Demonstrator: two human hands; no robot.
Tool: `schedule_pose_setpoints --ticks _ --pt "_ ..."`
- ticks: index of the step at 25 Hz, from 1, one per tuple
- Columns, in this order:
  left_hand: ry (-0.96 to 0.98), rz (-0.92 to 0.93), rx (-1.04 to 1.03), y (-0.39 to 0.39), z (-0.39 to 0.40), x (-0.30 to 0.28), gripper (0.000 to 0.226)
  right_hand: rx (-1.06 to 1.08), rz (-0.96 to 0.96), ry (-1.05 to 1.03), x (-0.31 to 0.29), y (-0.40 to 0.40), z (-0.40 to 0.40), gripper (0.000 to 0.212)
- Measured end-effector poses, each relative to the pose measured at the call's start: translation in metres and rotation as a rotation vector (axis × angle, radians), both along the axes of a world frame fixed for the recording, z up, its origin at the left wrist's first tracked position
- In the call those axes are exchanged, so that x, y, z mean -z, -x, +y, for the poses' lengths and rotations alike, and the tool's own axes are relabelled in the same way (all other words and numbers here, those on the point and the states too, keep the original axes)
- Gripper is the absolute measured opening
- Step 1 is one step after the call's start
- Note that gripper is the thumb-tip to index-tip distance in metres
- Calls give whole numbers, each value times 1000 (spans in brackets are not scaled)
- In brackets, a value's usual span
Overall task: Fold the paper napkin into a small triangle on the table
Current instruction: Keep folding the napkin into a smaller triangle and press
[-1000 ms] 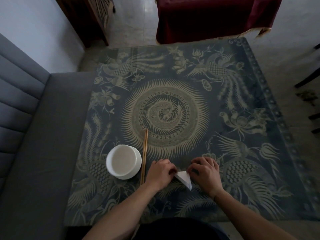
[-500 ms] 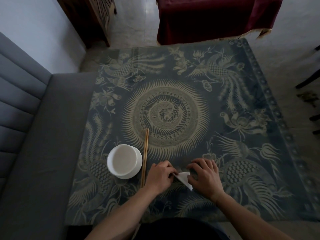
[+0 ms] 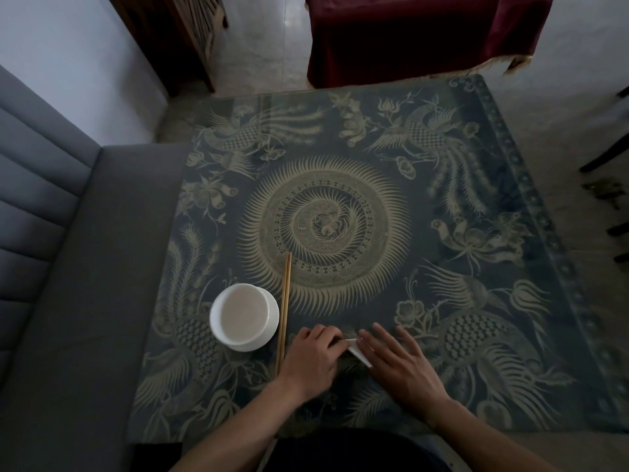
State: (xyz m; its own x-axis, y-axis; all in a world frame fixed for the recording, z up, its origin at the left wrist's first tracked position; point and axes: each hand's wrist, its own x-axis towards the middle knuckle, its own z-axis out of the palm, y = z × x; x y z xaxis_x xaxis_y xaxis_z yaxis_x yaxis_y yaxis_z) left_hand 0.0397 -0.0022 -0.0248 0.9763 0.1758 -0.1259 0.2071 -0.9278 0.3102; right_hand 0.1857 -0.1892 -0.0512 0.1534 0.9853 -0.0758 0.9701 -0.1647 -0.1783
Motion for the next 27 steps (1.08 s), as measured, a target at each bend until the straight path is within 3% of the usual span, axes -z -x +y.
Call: schedule_pose_setpoints --ticks 6,15,27 --pt "-106 59 78 14 -13 3 55 19 -12 164 2 2 -6 63" --pt "-126 215 119 17 -29 12 72 -2 -16 190 0 2 -11 75" --pt "-86 274 165 19 -21 3 80 -274 -67 272 -12 -39 -21 70"
